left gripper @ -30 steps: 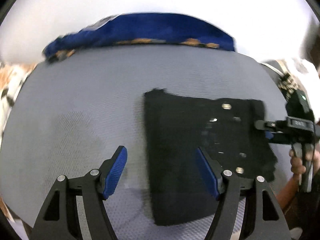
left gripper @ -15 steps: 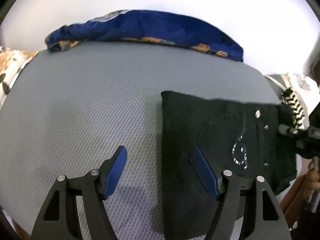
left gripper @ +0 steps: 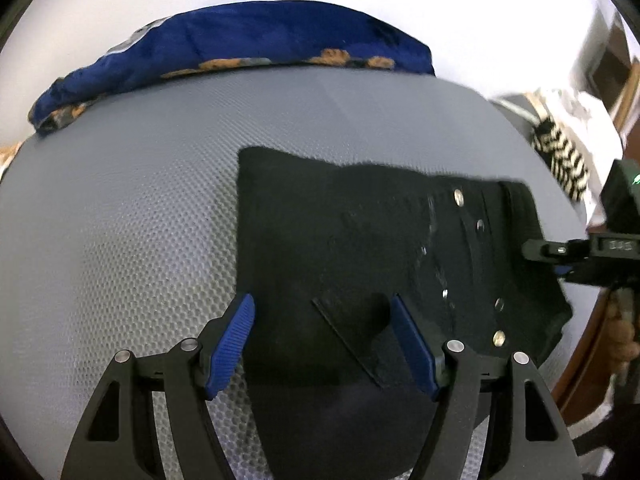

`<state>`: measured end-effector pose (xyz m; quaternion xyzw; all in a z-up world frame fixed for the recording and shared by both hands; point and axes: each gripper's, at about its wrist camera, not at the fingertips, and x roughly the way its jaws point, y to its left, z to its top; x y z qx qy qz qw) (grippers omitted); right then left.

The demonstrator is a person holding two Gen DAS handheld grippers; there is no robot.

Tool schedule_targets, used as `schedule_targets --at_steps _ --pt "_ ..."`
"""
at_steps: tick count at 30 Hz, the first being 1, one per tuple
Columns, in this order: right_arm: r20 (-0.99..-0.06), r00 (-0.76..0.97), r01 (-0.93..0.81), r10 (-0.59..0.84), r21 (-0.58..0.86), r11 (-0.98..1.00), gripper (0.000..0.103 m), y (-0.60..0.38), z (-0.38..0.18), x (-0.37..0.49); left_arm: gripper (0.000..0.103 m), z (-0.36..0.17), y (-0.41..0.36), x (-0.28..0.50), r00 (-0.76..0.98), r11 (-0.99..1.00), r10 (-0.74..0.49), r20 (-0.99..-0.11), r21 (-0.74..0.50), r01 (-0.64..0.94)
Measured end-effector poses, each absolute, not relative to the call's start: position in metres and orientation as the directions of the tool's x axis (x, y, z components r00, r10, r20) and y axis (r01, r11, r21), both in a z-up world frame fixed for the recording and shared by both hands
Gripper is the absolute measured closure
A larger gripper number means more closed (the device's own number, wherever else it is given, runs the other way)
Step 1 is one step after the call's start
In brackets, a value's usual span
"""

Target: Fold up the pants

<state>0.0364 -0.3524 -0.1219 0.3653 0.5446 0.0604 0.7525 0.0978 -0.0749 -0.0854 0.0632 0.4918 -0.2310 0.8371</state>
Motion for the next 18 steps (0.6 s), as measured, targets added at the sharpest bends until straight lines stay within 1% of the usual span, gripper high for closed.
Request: schedule_targets --at_steps 3,6,12,14,18 --pt "-0.791 0.377 0.307 0.481 0.597 0.741 0.071 -0.347 -0.120 0.021 0.032 -0.089 -0.081 0.089 0.425 0.874 -0.298 -0.855 -0.065 0.481" --pt "-0.798 0.377 0.307 0.470 0.586 0.750 0.071 -0.342 -0.117 0.009 0.032 -0.093 -0.084 0.081 0.417 0.865 -0.294 -0.860 -0.053 0.500" --pt "-0.828 0.378 0.291 0.414 0.531 0.796 0.080 -0.332 -0.110 -0.002 0.032 -0.094 -0.086 0.069 0.410 0.857 -0.298 -0.862 -0.052 0.512" --pt "-0.836 0.378 0.287 0.397 0.513 0.809 0.086 -0.328 -0.108 -0.003 0.032 -0.094 -0.086 0.065 0.408 0.854 -0.299 -0.862 -0.051 0.518" --pt "-0.842 0.383 0.296 0.379 0.500 0.814 0.091 -0.327 -0.102 -0.009 0.032 -0.093 -0.087 0.058 0.401 0.847 -0.302 -0.865 -0.051 0.529"
